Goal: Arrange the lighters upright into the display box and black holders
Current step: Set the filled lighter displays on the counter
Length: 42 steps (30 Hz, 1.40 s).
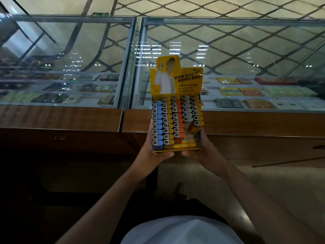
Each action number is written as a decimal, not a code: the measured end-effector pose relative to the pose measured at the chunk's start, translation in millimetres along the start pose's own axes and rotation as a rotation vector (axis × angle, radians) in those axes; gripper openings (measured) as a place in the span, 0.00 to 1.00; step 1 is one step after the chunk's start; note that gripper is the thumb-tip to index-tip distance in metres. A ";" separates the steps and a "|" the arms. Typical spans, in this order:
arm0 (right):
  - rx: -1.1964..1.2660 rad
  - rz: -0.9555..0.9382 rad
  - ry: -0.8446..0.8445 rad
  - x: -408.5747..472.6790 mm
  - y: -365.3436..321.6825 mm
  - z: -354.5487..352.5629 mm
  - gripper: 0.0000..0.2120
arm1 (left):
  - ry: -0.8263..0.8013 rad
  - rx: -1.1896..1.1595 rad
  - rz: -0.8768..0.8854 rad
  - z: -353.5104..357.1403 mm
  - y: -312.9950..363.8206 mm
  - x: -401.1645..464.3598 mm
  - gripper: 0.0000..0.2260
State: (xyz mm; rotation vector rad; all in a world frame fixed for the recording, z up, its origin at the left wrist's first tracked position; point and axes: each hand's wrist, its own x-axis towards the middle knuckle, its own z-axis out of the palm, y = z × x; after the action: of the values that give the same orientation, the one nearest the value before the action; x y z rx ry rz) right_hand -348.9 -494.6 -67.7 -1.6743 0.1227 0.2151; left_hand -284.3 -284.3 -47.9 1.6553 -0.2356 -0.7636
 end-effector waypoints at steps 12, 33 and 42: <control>-0.002 -0.030 0.171 -32.0 -2.2 11.9 0.46 | -0.075 0.008 0.019 11.8 9.3 -7.1 0.37; 0.111 -0.034 0.868 -212.2 -9.9 -133.6 0.39 | -0.472 0.207 0.106 234.9 100.6 42.8 0.41; 0.126 -0.080 1.076 -322.1 5.9 -258.2 0.42 | -0.679 0.263 0.252 415.4 132.7 64.3 0.31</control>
State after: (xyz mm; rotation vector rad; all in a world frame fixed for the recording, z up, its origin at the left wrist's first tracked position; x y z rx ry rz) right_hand -646.6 -766.2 21.8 -1.5031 0.8460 -0.7600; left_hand -449.3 -684.6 34.7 1.5129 -1.0397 -1.1123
